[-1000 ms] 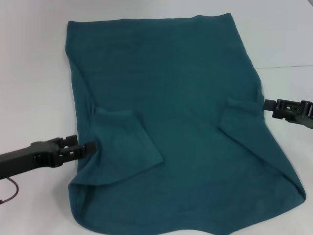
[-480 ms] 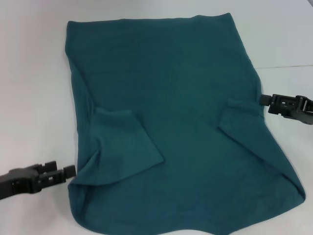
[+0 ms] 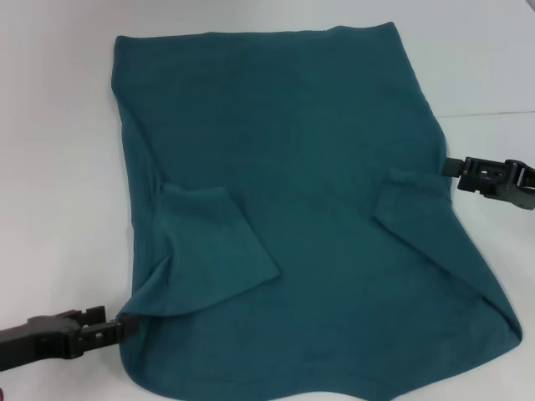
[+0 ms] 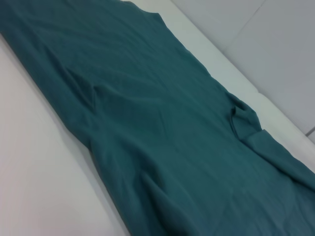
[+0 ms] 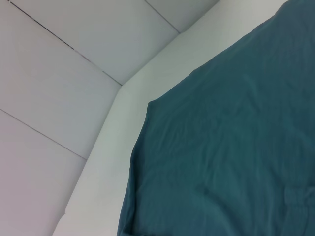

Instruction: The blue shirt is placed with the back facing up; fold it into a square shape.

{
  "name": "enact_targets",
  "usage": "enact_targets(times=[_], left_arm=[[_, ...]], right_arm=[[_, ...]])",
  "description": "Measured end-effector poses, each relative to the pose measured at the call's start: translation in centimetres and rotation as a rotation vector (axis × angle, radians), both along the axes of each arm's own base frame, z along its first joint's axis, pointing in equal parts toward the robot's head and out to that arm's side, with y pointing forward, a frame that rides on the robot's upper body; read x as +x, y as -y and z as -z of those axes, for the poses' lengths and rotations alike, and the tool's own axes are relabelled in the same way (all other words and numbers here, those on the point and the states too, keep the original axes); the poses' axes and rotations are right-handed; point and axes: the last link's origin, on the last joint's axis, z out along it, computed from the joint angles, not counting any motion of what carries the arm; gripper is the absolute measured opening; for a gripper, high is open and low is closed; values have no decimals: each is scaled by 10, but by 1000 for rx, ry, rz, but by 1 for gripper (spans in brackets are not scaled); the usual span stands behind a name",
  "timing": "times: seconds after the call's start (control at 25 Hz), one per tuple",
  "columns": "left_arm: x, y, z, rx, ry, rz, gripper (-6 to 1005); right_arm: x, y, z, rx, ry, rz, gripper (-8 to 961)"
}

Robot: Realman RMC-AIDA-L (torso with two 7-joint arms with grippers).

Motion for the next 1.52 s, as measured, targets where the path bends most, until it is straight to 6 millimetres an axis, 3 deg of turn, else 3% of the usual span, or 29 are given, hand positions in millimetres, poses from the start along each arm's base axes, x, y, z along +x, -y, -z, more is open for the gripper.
enact_targets(times=[0.56,1.0,1.12,1.32,1.52], left_arm=[[8,-7,16,-36,-47,30,868],[10,-13,20,-59,-97,32,672],[9,-13,19,-57,-96,30,466],[9,-13,18,-55,-95,26,229],[9,-14,15,-46,-93,21,61]], right_arm=[[3,2,1,1,1,12,699],[4,4,2,-2,-5,14,701],[4,4,2,-3,-5,15,701],[4,4,2,-4,-4,15,700],[5,4,2,-4,-1,16,700]])
